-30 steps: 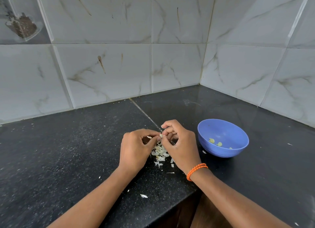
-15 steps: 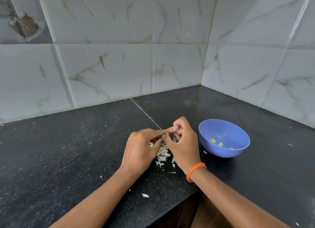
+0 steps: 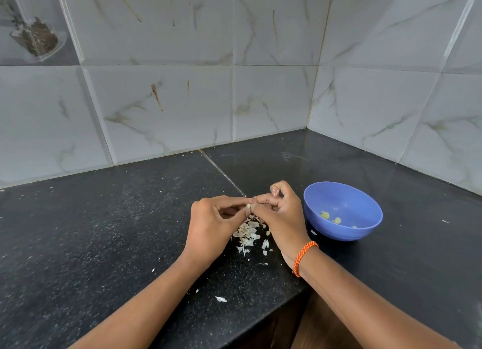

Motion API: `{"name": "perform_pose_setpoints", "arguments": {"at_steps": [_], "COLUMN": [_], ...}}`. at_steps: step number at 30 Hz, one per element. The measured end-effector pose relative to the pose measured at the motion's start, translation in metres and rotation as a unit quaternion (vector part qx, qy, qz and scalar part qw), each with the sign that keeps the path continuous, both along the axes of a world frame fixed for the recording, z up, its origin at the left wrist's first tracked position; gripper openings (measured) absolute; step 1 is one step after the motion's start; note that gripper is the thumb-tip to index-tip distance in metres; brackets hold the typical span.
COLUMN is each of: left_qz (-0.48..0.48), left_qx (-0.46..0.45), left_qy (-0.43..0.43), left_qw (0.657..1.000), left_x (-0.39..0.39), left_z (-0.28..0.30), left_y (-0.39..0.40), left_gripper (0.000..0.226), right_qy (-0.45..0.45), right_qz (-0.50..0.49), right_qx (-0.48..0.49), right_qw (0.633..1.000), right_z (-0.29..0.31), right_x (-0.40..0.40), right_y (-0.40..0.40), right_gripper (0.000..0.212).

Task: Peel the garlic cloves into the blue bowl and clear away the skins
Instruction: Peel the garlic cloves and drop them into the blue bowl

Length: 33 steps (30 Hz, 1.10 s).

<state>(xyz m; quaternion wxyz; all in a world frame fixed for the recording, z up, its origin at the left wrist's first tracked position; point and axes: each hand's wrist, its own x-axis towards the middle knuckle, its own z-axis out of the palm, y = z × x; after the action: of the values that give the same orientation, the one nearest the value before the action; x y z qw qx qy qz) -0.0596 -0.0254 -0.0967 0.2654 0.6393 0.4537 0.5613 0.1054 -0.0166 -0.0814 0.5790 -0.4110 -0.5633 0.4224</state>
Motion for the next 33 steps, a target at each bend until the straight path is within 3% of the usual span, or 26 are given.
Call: {"name": "perform_pose_setpoints", "arguments": {"at_steps": [9, 12, 15, 19, 24, 28, 33], "left_qz": [-0.046, -0.029, 0.025, 0.034, 0.001, -0.026, -0.052], "left_qx": [-0.035, -0.047, -0.029, -0.021, -0.038, -0.076, -0.087], "left_qy": [-0.098, -0.109, -0.053, -0.02, -0.068, -0.127, -0.159], "left_qw": [0.993, 0.992, 0.998, 0.999, 0.997, 0.989, 0.982], "left_x": [0.001, 0.0, -0.001, 0.001, 0.0, -0.001, 0.002], "left_z": [0.002, 0.001, 0.0, 0.002, 0.004, 0.003, 0.003], "left_y": [-0.002, -0.001, 0.0, -0.003, -0.004, -0.002, -0.004], "left_gripper": [0.018, 0.019, 0.013, 0.007, 0.005, 0.006, 0.008], "right_qy": [0.129, 0.074, -0.039, -0.172, -0.273, -0.27, -0.162], "right_qz": [0.084, 0.045, -0.048, -0.133, -0.168, -0.158, -0.143], "right_qx": [-0.088, -0.058, 0.047, 0.149, 0.212, 0.225, 0.18], "right_qw": [0.984, 0.995, 0.997, 0.965, 0.923, 0.923, 0.96], "right_z": [-0.004, -0.005, -0.007, -0.008, -0.011, -0.014, -0.009], "right_x": [0.004, 0.004, 0.002, -0.003, -0.008, -0.01, -0.011], "right_y": [0.008, 0.006, 0.004, 0.0, -0.003, -0.003, -0.004], "right_gripper": [0.048, 0.047, 0.048, 0.046, 0.049, 0.04, 0.043]}}
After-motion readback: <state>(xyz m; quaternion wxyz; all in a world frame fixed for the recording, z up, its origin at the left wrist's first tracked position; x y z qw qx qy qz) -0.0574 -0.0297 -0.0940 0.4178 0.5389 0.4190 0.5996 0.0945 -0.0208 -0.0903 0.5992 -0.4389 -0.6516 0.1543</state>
